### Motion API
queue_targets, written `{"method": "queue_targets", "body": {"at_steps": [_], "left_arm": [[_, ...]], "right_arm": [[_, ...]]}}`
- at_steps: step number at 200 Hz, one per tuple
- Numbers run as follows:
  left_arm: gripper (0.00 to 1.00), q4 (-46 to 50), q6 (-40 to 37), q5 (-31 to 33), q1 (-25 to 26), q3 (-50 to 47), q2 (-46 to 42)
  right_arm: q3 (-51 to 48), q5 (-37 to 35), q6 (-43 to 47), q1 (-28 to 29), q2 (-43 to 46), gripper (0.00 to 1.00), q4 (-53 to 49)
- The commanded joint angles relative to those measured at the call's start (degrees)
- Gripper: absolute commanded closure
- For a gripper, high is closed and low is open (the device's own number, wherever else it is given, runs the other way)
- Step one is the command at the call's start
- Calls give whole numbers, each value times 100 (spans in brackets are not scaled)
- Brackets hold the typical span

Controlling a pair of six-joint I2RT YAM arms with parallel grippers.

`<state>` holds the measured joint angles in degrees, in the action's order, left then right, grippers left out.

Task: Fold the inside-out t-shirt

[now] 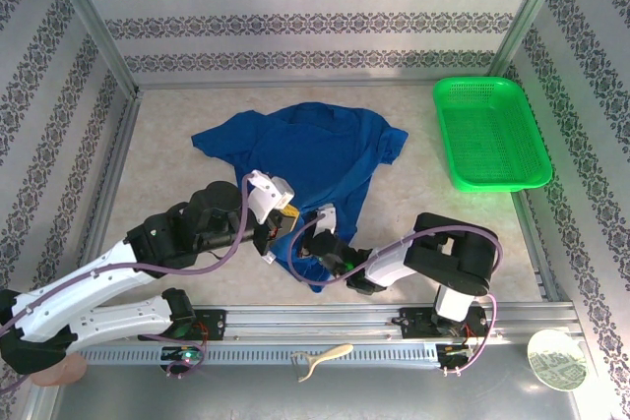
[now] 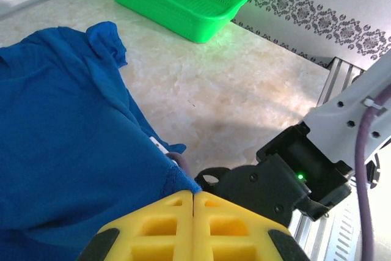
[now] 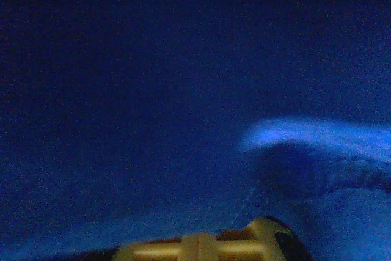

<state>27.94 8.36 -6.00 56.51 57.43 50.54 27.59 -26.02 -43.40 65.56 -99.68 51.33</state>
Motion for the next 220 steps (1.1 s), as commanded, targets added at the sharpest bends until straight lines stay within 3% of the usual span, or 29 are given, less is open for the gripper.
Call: {"method": "queue_targets", "body": {"at_steps": [1, 61, 110, 143, 156, 165, 171, 181, 196, 220], "left_arm": [[100, 217, -87, -8, -61, 173, -200], [100, 326, -238, -298, -61, 130, -439], [100, 36, -216, -695, -59, 201, -236], [100, 264, -226, -490, -62, 289, -210], [100, 367, -142, -77, -61, 221, -213], [76, 427, -47, 308, -61, 96, -229], [66, 404, -7, 500, -61, -54, -289], [56, 292, 122, 817, -62, -367, -440], [34, 90, 323, 1355, -61, -963, -784], [16, -112, 601, 1919, -70, -1909, -1398]], "right_arm": [[-170, 611, -95, -225, 133, 99, 331], [9, 1074, -234, -598, 92, 100, 81], [374, 1235, -266, -483, -272, 100, -172], [33, 1118, -411, -596, -234, 100, 96], [17, 1125, -382, -619, -160, 100, 35], [31, 1126, -380, -623, -123, 100, -21], [35, 1134, -379, -623, -113, 100, -27], [24, 1102, -433, -628, -118, 100, -31], [-32, 1049, -548, -637, -161, 100, 36], [-114, 1023, -710, -641, -265, 100, 181]]}}
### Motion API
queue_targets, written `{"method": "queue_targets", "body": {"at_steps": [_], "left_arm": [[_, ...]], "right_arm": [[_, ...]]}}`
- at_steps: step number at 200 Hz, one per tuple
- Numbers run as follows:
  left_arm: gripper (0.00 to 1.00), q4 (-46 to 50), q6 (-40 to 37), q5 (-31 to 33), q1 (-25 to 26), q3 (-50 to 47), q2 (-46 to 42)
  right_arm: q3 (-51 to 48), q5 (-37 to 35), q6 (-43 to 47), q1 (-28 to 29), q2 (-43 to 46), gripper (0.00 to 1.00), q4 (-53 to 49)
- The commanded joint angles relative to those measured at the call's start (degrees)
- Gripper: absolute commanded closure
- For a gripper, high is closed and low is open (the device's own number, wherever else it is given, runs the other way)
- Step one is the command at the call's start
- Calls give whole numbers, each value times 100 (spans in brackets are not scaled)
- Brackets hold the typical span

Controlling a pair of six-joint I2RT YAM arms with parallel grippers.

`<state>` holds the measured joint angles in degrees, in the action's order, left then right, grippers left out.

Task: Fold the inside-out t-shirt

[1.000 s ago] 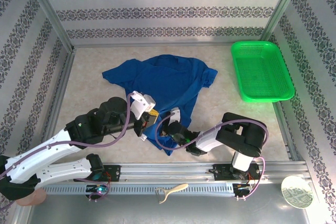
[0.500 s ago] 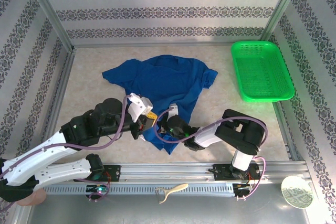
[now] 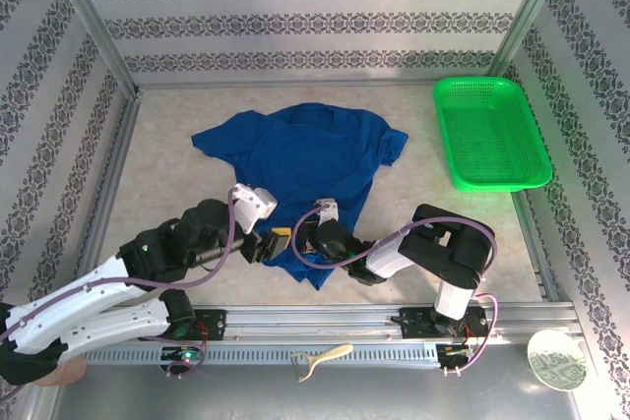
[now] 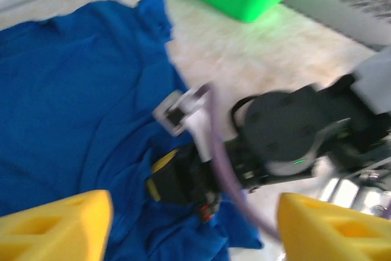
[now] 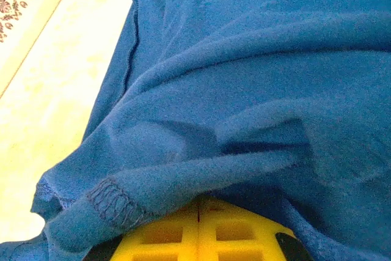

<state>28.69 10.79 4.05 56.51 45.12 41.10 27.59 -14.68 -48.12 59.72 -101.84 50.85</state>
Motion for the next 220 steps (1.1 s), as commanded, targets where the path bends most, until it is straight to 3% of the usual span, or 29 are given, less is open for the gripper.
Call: {"method": "queue_targets", "body": {"at_steps": [1, 28, 57, 99, 165, 220], "left_arm": [[16, -191, 365, 913, -70, -724, -467], [6, -353, 561, 880, -79, -1113, -256], [0, -386, 627, 991, -189, -947, 920], [0, -1053, 387, 1174, -263, -995, 2325], [0, -2070, -126, 1347, -386, -1008, 3482], [1, -2584, -302, 1908, -677, -635, 4687]], "right_arm": [[-118, -109, -244, -57, -52, 100, 231], [-259, -174, -445, -57, -155, 100, 391], [-468, -343, -733, -57, -250, 100, 681], [-724, -552, -1137, -57, -413, 100, 1068], [-756, -544, -1269, -58, -551, 100, 1428], [-957, -536, -1317, -51, -565, 100, 1539]]}}
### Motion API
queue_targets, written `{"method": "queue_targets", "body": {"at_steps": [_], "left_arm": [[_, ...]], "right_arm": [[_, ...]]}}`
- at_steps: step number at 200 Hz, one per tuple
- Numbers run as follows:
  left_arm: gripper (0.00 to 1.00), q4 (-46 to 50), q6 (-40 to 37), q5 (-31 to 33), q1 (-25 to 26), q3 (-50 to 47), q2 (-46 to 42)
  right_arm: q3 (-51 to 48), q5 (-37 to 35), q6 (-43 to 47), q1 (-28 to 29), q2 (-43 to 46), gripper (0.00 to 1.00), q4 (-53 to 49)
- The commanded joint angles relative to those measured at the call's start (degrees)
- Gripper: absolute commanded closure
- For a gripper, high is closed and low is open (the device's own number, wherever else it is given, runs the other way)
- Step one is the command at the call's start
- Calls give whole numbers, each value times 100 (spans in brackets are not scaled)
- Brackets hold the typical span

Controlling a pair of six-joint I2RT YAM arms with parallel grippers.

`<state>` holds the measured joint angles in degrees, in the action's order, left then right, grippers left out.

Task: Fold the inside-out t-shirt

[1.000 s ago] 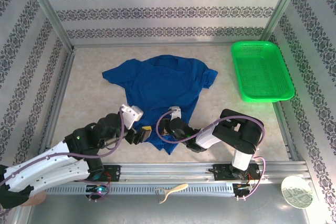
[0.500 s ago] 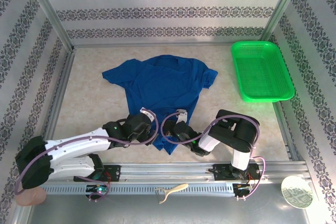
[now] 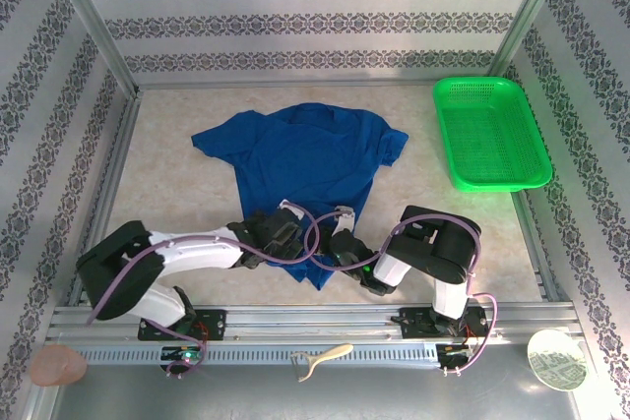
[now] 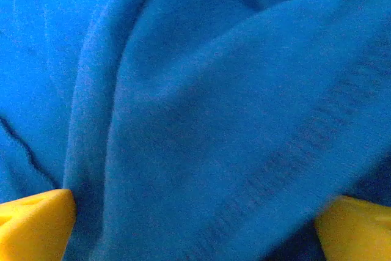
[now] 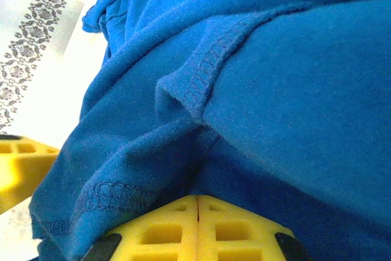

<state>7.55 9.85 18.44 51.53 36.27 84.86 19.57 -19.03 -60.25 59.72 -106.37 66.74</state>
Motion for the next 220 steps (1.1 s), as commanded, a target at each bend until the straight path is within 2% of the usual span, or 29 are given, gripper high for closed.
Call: {"method": "queue_targets", "body": {"at_steps": [1, 26, 38, 56, 106, 137, 161, 183, 220], "left_arm": [[1, -481, -210, 473, -187, 254, 329], [0, -800, -256, 626, -316, 328, 492], [8, -907, -313, 516, -343, 362, 488], [28, -1025, -409, 356, -371, 415, 489], [100, -1220, -470, 88, -380, 258, 131], [100, -761, -479, -83, -389, 413, -347], [100, -169, -505, -739, -421, 707, -949], [100, 468, -519, -1331, -433, 1093, -1331], [100, 1076, -475, -1987, -441, 1496, -1689]], "right_arm": [[-160, -101, -103, -54, -112, 100, -48], [-199, -109, -121, -49, -60, 100, -60], [-212, -101, -124, -49, -58, 100, -65], [-213, -101, -137, -49, -92, 100, -65], [-222, -94, -196, -40, -224, 100, 13], [-298, 43, -98, -16, -145, 100, 205], [-401, 192, 313, 112, 366, 100, 257], [-251, 212, 770, 374, 1100, 100, -385], [583, -224, 1581, 944, 2192, 100, -2203]]}}
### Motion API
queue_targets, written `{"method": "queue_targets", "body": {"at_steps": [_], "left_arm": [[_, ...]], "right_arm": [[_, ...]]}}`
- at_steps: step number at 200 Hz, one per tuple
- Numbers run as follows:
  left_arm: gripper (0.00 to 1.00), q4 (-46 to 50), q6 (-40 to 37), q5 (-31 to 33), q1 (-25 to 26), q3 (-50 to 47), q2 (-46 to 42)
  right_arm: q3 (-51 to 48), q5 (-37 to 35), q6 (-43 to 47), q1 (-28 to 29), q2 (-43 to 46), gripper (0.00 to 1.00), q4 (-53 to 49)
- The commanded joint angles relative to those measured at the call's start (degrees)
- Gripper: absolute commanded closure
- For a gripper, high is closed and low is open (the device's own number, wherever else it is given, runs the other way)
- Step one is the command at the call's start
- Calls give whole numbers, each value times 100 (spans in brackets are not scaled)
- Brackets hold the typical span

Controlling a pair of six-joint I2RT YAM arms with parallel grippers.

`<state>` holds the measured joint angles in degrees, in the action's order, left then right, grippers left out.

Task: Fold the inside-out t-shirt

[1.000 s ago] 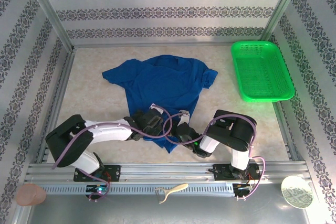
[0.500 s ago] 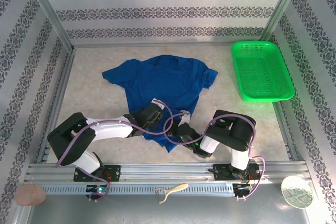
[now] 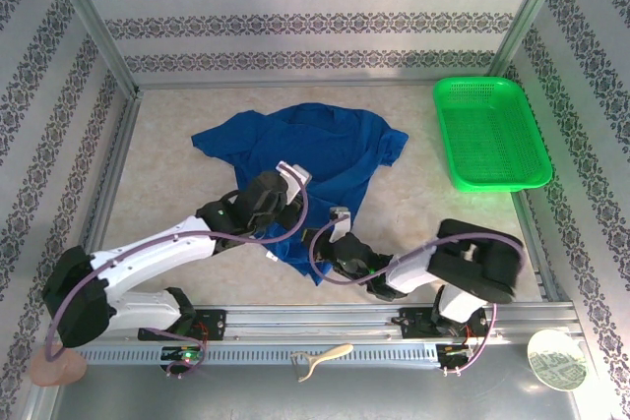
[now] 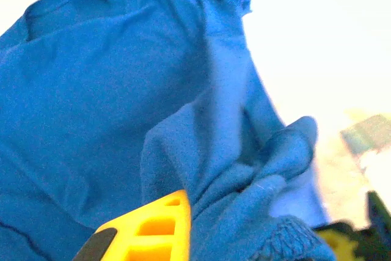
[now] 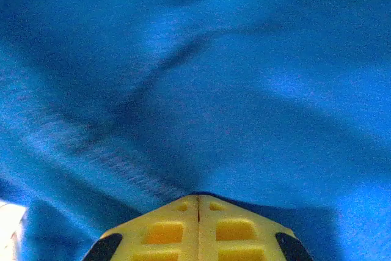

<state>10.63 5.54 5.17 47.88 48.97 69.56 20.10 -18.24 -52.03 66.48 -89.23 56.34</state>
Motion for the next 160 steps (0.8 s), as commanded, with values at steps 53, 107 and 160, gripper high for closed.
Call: {"method": "queue_targets", "body": {"at_steps": [53, 107, 160], "left_arm": [[100, 970, -18, -1106, -70, 351, -408], [100, 1222, 119, -1604, -68, 647, -607], [100, 1726, 144, -2046, -68, 915, -789]], "right_arm": [[1177, -435, 1046, -46, 397, 100, -1597], [1355, -720, 765, -194, -624, 100, -1391], [697, -1202, 316, -493, -641, 100, -515]]}}
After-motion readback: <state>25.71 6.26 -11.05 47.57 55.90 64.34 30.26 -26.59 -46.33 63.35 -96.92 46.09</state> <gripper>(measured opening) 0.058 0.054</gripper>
